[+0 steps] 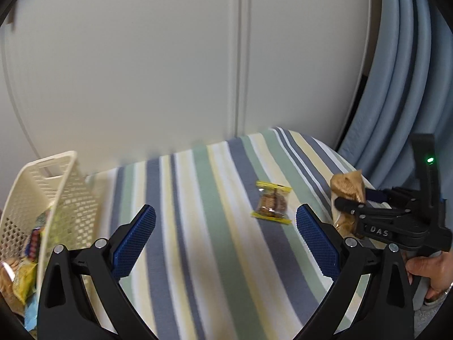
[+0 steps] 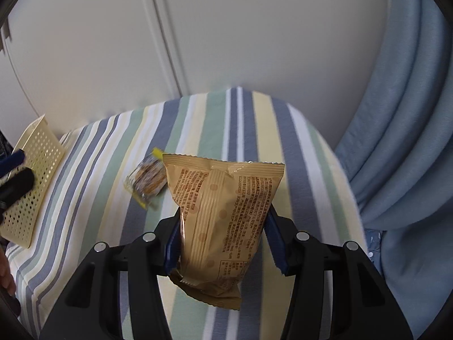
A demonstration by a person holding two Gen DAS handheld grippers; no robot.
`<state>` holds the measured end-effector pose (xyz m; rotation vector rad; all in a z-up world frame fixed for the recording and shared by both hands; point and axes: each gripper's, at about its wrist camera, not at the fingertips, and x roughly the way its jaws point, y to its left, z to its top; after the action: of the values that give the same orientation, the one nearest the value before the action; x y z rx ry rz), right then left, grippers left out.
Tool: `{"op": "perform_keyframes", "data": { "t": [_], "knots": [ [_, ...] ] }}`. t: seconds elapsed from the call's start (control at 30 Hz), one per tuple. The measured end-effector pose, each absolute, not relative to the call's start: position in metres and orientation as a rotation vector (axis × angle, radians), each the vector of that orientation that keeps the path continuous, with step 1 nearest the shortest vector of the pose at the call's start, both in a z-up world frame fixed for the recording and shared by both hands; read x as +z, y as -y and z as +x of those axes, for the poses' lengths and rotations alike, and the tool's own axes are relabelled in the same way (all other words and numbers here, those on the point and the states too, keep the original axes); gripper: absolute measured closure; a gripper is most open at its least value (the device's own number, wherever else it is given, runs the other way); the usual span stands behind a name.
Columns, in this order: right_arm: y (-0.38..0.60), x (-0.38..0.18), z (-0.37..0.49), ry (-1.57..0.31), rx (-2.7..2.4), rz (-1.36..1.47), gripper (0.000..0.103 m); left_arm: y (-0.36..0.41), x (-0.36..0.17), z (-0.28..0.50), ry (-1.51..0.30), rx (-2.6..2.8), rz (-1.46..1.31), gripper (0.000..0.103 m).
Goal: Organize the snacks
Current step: 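Grasp the brown pastry packet with the right tool and lift it, then grasp the small clear cookie packet with yellow ends using the left tool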
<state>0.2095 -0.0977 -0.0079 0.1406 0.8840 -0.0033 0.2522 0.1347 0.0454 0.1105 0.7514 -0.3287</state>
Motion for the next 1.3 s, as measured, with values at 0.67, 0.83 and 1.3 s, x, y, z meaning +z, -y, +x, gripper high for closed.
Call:
{"op": "perform_keyframes", "data": {
  "t": [0.67, 0.83, 1.3],
  "knots": [
    [0.121, -0.007, 0.211, -0.859, -0.003, 0.286, 0.052, -0.054, -0.039, 0.318, -1.0, -0.445, 0.201, 0.016],
    [0.122, -0.007, 0.21, -0.854, -0.006, 0.3, 0.052, -0.046, -0.051, 0.325, -1.033, -0.445, 0.217, 0.03],
    [0.125, -0.009, 0.211, -0.843, 0.026, 0.34, 0.052, -0.062, -0.042, 0.311, -0.981, -0.45, 0.19, 0.06]
  ]
}}
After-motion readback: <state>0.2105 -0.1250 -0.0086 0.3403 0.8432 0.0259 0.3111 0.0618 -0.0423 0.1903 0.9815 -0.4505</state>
